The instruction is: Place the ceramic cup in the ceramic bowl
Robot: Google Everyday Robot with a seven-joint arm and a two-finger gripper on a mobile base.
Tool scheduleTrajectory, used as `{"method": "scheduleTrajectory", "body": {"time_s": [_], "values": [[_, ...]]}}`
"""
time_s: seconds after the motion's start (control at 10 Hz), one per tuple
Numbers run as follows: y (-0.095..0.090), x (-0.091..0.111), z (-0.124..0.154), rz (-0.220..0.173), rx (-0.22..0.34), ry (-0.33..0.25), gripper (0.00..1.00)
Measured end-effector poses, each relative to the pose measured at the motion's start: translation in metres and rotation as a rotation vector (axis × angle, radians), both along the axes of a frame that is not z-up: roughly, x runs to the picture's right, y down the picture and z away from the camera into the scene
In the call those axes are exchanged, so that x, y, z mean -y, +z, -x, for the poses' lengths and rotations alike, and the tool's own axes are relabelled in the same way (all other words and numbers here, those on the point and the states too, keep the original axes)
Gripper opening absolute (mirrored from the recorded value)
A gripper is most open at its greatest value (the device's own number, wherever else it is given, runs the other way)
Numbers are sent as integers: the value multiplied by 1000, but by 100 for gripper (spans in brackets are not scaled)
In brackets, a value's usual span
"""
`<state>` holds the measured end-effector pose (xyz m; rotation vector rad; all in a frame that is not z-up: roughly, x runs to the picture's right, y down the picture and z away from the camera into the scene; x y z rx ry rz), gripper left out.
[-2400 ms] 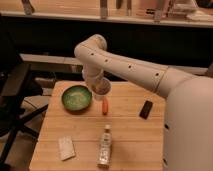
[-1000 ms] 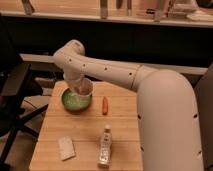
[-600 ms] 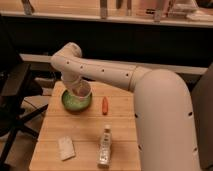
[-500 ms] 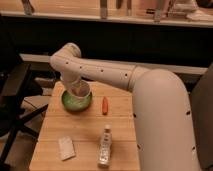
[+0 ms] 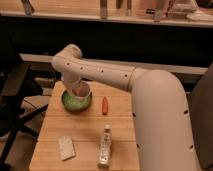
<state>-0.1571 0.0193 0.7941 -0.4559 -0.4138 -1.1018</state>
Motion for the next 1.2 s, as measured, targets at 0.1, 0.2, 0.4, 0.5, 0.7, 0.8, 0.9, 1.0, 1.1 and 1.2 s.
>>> {"method": "scheduleTrajectory", "body": {"time_s": [0.1,0.2,0.4,0.5,0.7,0.8,0.9,1.0,1.1,1.2], "values": [[2,0,0,1,0,3,0],[4,0,2,1,5,-2,0],[6,0,2,0,7,-1,0],[7,-1,2,1,9,0,0],[10,0,1,0,11,2,0],[12,0,1,1,12,2,0],[12,0,1,0,13,2,0],[13,-1,1,1,14,3,0],[15,0,1,0,15,5,0],[17,0,0,1,16,5,0]]}}
